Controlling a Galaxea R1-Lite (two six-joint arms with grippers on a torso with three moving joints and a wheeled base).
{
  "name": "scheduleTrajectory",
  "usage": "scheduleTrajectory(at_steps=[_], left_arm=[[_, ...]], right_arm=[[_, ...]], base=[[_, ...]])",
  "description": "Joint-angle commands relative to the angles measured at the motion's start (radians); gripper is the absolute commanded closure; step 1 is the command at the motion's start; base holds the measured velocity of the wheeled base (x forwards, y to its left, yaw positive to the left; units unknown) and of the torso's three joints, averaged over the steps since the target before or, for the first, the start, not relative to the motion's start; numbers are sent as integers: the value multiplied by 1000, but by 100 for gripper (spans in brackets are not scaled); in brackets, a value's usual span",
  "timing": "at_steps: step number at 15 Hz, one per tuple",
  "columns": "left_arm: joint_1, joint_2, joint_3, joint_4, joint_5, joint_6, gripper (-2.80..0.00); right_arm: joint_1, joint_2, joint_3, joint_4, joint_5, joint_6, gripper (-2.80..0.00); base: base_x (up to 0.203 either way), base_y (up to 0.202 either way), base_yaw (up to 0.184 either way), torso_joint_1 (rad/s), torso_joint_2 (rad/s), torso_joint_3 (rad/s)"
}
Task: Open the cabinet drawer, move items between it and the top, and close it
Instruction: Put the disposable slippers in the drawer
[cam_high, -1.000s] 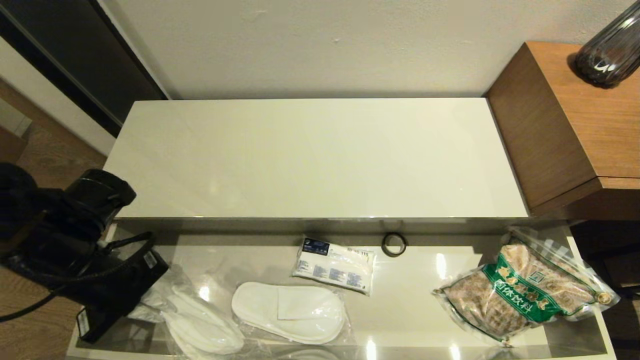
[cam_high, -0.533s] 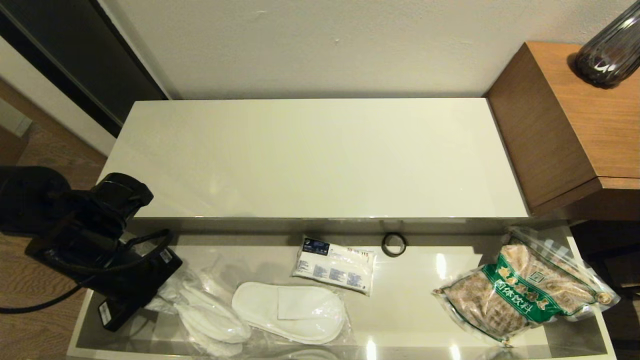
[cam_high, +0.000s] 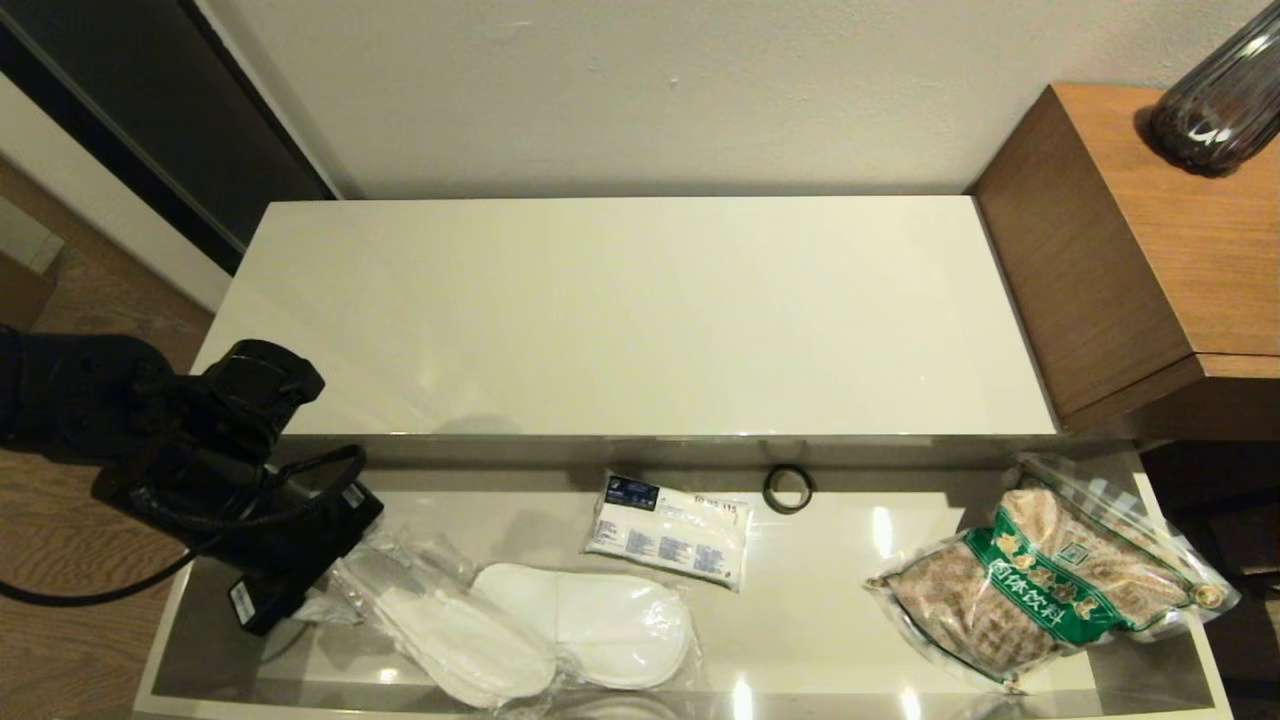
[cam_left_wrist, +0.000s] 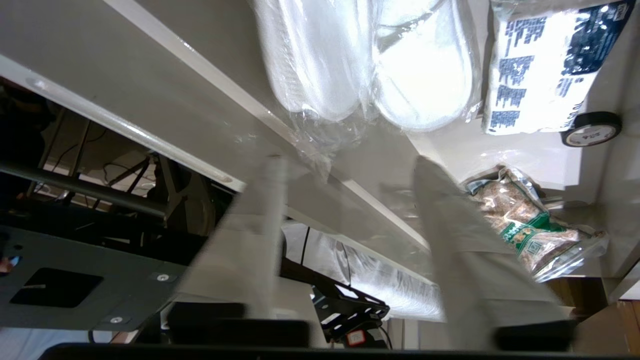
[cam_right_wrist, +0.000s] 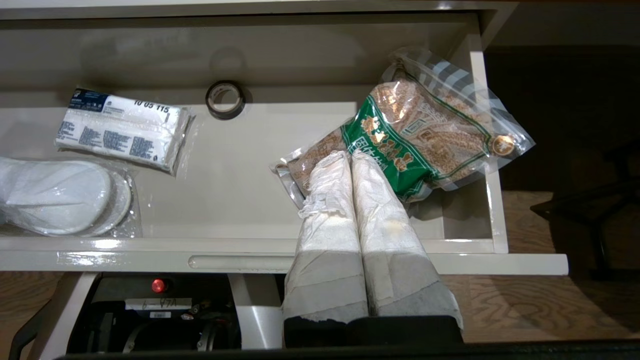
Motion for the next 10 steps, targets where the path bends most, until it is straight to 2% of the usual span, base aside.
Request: scheduleTrajectory(at_steps=[1, 3, 5, 7, 8, 10], left_arm=[[2, 2, -2, 2, -2, -6, -280], [1, -34, 7, 3, -6, -8, -280], [-1, -158, 51, 6, -8, -6, -280], [-8, -342, 146, 12, -6, 23, -280], [-10, -438, 206, 22, -5, 58, 0], [-14, -582, 352, 90, -2, 165, 0]], right_arm=[[0, 1, 0, 0, 1, 0, 0], [0, 1, 0, 0, 1, 0, 0], [0, 1, 0, 0, 1, -2, 0], [0, 1, 0, 0, 1, 0, 0], [0, 1, 0, 0, 1, 0, 0], [0, 1, 0, 0, 1, 0, 0]], base=[[0, 0, 0, 0, 0, 0], [0, 0, 0, 0, 0, 0], [0, 0, 0, 0, 0, 0], [0, 0, 0, 0, 0, 0], [0, 0, 0, 0, 0, 0], [0, 0, 0, 0, 0, 0]])
